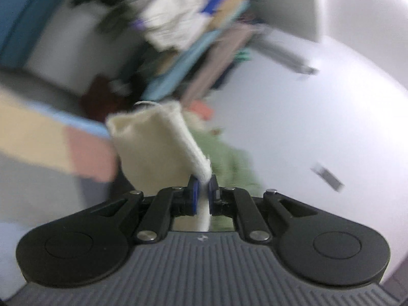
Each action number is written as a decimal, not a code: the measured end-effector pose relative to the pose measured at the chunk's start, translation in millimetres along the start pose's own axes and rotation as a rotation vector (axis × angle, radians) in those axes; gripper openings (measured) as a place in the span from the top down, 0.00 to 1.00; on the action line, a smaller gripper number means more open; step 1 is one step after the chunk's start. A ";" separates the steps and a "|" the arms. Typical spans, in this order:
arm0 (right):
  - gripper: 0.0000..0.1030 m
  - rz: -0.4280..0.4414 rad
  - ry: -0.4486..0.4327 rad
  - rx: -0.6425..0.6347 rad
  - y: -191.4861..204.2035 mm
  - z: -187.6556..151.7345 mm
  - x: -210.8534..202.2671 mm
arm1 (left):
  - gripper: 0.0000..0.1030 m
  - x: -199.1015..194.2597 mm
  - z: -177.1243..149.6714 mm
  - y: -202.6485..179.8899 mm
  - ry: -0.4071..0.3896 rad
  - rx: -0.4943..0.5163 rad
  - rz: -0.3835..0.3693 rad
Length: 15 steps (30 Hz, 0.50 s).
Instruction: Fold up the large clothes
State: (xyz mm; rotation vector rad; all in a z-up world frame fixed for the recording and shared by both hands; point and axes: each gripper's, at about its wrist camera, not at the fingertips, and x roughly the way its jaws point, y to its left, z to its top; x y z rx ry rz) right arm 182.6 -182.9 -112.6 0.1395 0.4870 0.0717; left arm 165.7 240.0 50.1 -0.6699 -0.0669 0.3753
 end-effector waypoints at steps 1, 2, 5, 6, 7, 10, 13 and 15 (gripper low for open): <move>0.34 -0.002 -0.004 0.004 -1.3 0.6 -3.4 | 0.91 -4.5 0.3 -17.6 -0.002 0.028 -0.038; 0.34 -0.006 -0.009 0.008 -3.1 1.2 -6.8 | 0.91 -9.9 0.1 -36.4 0.000 0.057 -0.080; 0.34 -0.018 -0.022 0.038 -11.8 3.0 -16.9 | 0.91 -25.3 -7.2 -93.2 0.010 0.151 -0.199; 0.34 -0.023 -0.025 0.053 -15.9 3.6 -20.0 | 0.91 -32.6 -12.8 -114.4 0.025 0.186 -0.250; 0.34 -0.028 -0.026 0.068 -20.0 4.1 -22.6 | 0.91 -41.4 -19.5 -130.0 0.043 0.217 -0.292; 0.34 -0.040 -0.035 0.127 -34.8 5.7 -30.3 | 0.91 -59.8 -49.1 -177.3 0.095 0.344 -0.384; 0.34 -0.049 -0.053 0.189 -49.2 7.2 -38.0 | 0.91 -83.2 -94.0 -218.2 0.160 0.467 -0.487; 0.34 -0.050 -0.067 0.224 -58.3 7.8 -43.3 | 0.91 -96.3 -129.7 -239.6 0.223 0.535 -0.551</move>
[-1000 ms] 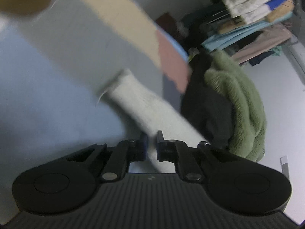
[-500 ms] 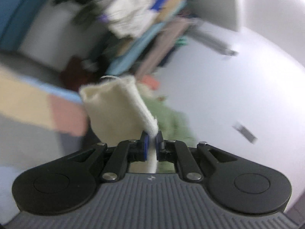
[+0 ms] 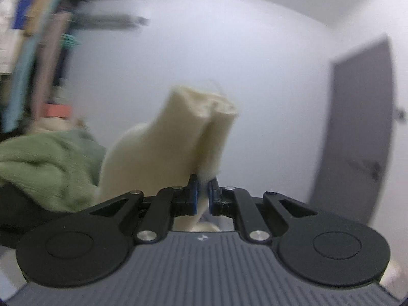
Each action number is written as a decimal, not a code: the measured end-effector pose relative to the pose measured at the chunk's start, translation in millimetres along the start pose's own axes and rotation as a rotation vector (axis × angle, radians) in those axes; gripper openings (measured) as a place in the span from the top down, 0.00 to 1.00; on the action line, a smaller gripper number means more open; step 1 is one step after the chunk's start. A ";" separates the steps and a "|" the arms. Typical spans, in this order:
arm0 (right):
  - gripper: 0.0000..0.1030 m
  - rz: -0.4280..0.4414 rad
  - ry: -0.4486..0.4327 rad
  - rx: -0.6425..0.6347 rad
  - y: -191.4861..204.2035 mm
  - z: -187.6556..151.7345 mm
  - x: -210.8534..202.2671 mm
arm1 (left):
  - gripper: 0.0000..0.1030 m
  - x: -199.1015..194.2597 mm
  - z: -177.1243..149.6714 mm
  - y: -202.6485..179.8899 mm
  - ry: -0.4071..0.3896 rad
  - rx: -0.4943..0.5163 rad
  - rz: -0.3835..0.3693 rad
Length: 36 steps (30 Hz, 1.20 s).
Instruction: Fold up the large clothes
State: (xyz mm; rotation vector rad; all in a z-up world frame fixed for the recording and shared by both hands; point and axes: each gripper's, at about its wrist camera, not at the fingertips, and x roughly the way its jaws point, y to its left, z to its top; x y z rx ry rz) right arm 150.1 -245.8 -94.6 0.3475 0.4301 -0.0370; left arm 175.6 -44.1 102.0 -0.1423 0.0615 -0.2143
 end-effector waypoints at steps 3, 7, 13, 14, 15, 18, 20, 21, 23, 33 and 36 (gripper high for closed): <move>0.34 0.001 -0.020 0.050 -13.6 2.4 -7.0 | 0.91 12.3 -38.3 -49.5 0.090 0.069 -0.085; 0.34 0.000 -0.037 0.117 -34.2 5.1 -11.6 | 0.91 32.7 -103.9 -91.4 0.269 0.037 -0.164; 0.33 -0.002 -0.036 0.190 -57.0 3.9 -7.7 | 0.91 56.6 -197.1 -123.9 0.489 0.049 -0.182; 0.33 -0.001 -0.036 0.192 -59.3 3.5 -6.8 | 0.91 60.7 -205.8 -124.2 0.515 0.036 -0.172; 0.33 -0.001 -0.035 0.191 -61.0 2.7 -6.1 | 0.91 71.7 -208.8 -104.3 0.532 0.015 -0.164; 0.32 0.002 -0.023 0.201 -64.6 0.4 -2.7 | 0.90 76.3 -211.3 -87.9 0.553 -0.033 -0.167; 0.32 0.012 -0.016 0.205 -64.7 0.4 -0.5 | 0.75 74.3 -208.6 -76.2 0.572 -0.051 -0.175; 0.32 0.018 -0.014 0.205 -64.1 0.7 0.1 | 0.63 73.8 -205.4 -75.6 0.598 -0.062 -0.196; 0.32 0.036 -0.010 0.202 -61.5 0.8 0.8 | 0.30 68.5 -198.0 -64.9 0.635 -0.080 -0.237; 0.27 0.100 0.050 0.147 -39.2 -3.8 5.1 | 0.29 -24.1 -159.1 -3.0 0.689 -0.113 -0.115; 0.27 0.105 0.093 0.124 -31.9 -8.3 13.4 | 0.29 -38.4 -156.7 23.1 0.661 -0.131 -0.013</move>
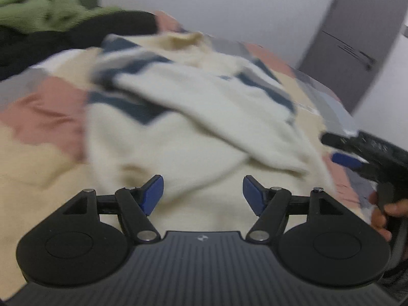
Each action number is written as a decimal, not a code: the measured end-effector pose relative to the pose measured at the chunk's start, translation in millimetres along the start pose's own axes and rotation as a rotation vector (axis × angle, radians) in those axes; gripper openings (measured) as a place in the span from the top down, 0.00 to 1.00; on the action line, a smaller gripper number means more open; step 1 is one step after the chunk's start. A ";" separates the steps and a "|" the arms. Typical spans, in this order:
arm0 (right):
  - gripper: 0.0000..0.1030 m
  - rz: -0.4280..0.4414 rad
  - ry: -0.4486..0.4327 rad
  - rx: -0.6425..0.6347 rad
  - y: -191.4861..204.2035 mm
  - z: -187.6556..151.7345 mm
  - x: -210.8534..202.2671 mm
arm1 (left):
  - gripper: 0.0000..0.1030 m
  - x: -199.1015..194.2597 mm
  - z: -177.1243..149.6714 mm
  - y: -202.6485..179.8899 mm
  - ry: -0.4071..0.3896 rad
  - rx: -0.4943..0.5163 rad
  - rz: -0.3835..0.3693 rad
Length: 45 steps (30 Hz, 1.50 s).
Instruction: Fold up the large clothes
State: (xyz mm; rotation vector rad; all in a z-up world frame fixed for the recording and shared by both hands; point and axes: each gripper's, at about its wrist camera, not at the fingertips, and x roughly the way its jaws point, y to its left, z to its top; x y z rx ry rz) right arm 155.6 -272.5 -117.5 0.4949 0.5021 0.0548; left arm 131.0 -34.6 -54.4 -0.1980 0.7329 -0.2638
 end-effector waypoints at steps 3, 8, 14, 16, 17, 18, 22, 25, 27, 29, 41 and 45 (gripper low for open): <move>0.27 -0.012 0.039 -0.008 3.0 -3.4 13.2 | 0.29 -6.9 -6.6 22.7 -0.024 -0.065 0.043; 0.28 -0.036 0.113 0.001 5.1 -8.9 43.2 | 0.29 -9.0 -6.6 57.3 -0.024 -0.193 0.068; 0.51 -0.067 0.182 -0.043 13.6 -14.9 75.7 | 0.29 3.8 -4.4 90.1 -0.006 -0.284 0.075; 0.75 -0.050 0.185 -0.064 17.4 -14.6 76.6 | 0.29 7.8 -4.3 95.3 0.004 -0.299 0.056; 0.78 -0.042 0.180 -0.074 20.4 -13.9 75.5 | 0.29 8.1 -4.7 96.7 0.006 -0.303 0.051; 0.82 -0.046 0.169 -0.085 23.5 -13.4 72.5 | 0.29 7.8 -5.0 97.4 0.008 -0.305 0.046; 0.84 -0.071 0.065 -0.134 31.4 -5.2 48.5 | 0.29 5.0 -7.1 99.7 0.002 -0.314 0.018; 0.83 -0.112 0.041 -0.104 23.3 -1.0 43.9 | 0.29 3.3 -7.5 100.8 -0.002 -0.323 0.008; 0.81 -0.135 0.076 -0.074 14.6 -3.6 47.6 | 0.29 2.5 -7.9 101.6 -0.001 -0.333 0.013; 0.75 -0.150 0.106 -0.047 9.1 -7.1 47.8 | 0.29 1.1 -8.0 103.2 -0.002 -0.347 0.013; 0.19 -0.223 0.139 0.173 -28.1 -19.2 12.8 | 0.26 3.9 -16.3 115.1 0.039 -0.441 -0.027; 0.17 -0.102 0.255 0.351 -44.4 -36.9 21.1 | 0.25 6.9 -19.4 112.8 0.049 -0.439 -0.011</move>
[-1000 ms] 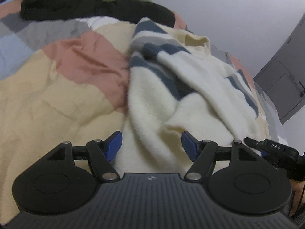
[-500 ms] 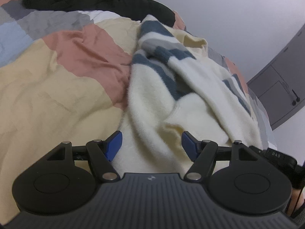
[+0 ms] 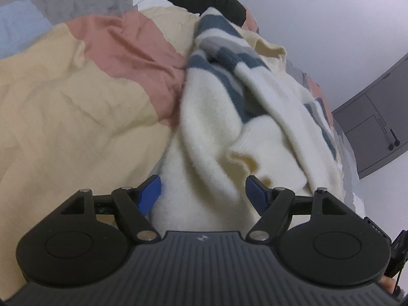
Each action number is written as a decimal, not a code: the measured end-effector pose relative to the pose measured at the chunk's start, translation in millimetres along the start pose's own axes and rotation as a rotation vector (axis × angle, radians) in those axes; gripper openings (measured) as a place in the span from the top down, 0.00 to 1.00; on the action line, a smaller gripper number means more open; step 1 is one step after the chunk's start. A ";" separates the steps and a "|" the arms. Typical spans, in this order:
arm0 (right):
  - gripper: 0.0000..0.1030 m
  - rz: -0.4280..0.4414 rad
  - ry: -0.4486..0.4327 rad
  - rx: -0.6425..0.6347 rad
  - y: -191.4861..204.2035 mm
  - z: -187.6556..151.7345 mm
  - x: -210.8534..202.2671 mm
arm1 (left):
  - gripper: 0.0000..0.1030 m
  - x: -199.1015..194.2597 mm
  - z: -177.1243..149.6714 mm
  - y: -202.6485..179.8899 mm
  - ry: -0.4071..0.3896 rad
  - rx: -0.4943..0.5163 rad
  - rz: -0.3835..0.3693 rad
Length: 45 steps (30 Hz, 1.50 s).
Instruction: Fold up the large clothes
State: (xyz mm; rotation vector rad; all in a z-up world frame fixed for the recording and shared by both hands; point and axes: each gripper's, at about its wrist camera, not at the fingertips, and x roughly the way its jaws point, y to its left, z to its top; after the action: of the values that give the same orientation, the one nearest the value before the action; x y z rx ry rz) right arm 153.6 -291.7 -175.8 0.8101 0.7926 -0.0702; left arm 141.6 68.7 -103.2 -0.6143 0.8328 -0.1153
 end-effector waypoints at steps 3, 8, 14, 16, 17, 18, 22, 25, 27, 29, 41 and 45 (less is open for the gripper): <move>0.17 0.056 0.022 -0.010 5.4 -7.0 -1.8 | 0.23 1.2 -0.7 7.1 0.004 -0.057 -0.038; 0.18 0.262 0.061 -0.037 20.0 -20.7 -12.1 | 0.20 10.2 -0.8 7.5 0.029 -0.037 -0.016; 0.25 0.131 0.098 -0.054 22.1 -34.9 -7.9 | 0.20 16.8 -9.5 3.8 0.081 -0.013 -0.019; 0.38 0.089 0.114 -0.064 21.5 -38.6 -2.5 | 0.20 17.0 -13.3 0.1 0.103 -0.001 -0.071; 0.42 0.083 0.117 -0.074 22.8 -38.9 -0.9 | 0.20 17.4 -16.0 -2.6 0.119 0.003 -0.106; 0.52 0.092 0.113 -0.079 23.5 -39.0 -1.9 | 0.20 16.0 -18.7 -5.8 0.123 0.009 -0.134; 0.61 0.192 0.060 -0.046 16.0 -33.9 -15.5 | 0.32 18.0 -22.5 -9.6 0.133 0.016 -0.146; 0.62 0.142 0.112 -0.041 16.3 -33.8 -3.1 | 0.58 26.0 -25.6 -9.7 0.171 0.013 -0.137; 0.68 0.105 0.134 -0.058 18.5 -35.1 2.7 | 0.71 25.1 -25.6 -7.4 0.157 -0.011 -0.133; 0.76 0.102 0.130 -0.071 19.0 -33.5 -2.2 | 0.82 14.7 -23.4 -1.0 0.125 -0.071 -0.188; 0.92 0.454 0.012 -0.048 25.5 -9.7 -100.1 | 0.86 -77.9 -13.5 1.6 0.000 -0.270 -0.582; 0.92 0.529 -0.015 -0.092 36.5 -5.0 -136.9 | 0.86 -113.6 -21.1 -11.6 -0.026 -0.234 -0.628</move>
State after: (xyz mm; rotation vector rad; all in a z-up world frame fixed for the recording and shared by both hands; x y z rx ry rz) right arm 65.0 -294.5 -65.1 0.9077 0.5426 0.4280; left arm 51.0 86.7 -32.8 -1.0830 0.6073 -0.5848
